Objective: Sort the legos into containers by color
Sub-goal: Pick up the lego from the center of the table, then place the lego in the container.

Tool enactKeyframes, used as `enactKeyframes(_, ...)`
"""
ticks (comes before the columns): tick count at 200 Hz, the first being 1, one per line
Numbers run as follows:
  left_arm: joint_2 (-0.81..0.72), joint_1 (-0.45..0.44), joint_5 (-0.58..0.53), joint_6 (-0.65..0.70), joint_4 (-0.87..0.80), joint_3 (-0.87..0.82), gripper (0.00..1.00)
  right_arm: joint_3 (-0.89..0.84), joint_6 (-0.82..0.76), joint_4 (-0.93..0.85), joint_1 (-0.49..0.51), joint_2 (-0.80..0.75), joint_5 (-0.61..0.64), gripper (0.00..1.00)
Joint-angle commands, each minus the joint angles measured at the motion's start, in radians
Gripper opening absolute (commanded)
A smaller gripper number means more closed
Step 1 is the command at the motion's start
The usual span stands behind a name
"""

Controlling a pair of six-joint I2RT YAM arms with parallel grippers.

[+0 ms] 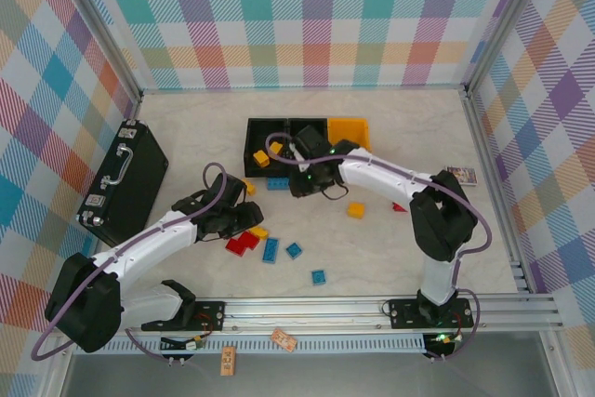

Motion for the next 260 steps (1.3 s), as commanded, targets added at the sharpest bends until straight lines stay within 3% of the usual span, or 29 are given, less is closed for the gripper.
enactKeyframes(1,-0.004,-0.013,0.007,-0.014,0.025,0.015,0.56,0.105,0.014,-0.080,-0.042,0.040,0.032,0.29)
enactKeyframes(75,0.010,-0.025,0.002,-0.016,0.032,0.016,0.56,0.432,0.025,-0.189,-0.109,0.296,0.065,0.31)
enactKeyframes(133,-0.010,-0.028,-0.012,-0.021,0.023,0.004,0.56,0.515,0.042,-0.218,-0.119,0.383,0.092,0.38)
enactKeyframes(160,-0.009,-0.028,-0.011,-0.024,0.024,-0.002,0.56,0.519,0.049,-0.215,-0.119,0.382,0.095,0.45)
enactKeyframes(205,-0.014,-0.030,-0.012,-0.026,0.023,0.000,0.56,0.501,0.042,-0.209,-0.119,0.319,0.095,0.46)
enactKeyframes(260,-0.037,-0.031,-0.028,-0.027,-0.017,0.007,0.56,0.330,0.051,-0.141,-0.115,0.159,0.066,0.46)
